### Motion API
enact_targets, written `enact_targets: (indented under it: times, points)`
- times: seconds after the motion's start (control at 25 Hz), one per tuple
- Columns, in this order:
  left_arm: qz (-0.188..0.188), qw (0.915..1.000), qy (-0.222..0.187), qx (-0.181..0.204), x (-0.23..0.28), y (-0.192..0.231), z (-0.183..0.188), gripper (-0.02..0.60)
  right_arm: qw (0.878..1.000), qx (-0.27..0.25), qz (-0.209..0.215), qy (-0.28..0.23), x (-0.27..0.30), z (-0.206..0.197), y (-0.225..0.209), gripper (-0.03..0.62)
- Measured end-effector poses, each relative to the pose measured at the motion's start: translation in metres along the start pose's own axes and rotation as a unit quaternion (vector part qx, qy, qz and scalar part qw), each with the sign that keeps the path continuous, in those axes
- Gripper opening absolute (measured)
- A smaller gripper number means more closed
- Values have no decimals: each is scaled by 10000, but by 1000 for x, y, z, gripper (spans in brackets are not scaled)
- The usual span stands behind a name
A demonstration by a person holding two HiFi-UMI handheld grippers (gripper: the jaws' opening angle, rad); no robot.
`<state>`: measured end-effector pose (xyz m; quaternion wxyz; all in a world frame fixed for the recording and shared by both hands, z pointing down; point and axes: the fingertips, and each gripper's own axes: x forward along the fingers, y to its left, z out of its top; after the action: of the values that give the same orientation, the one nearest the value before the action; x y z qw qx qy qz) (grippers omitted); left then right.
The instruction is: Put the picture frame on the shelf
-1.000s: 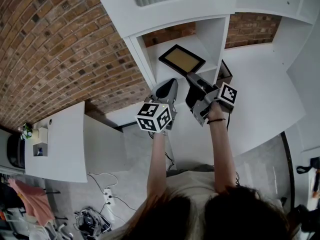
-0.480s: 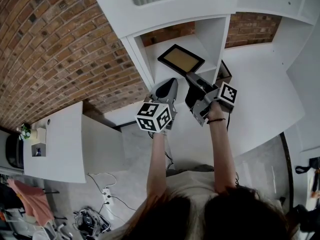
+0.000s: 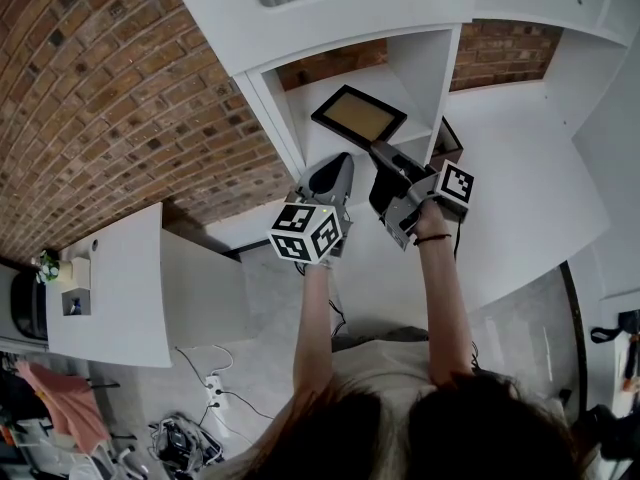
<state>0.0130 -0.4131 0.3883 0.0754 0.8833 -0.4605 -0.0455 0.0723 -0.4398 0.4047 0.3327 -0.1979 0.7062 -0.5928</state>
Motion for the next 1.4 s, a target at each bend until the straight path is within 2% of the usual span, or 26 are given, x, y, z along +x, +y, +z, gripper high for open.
enact_targets:
  times: [1.4]
  points:
    - [4,10000,-34,-24,-5,3,0,11,9999,-29,-65,-76,1,0,4,67]
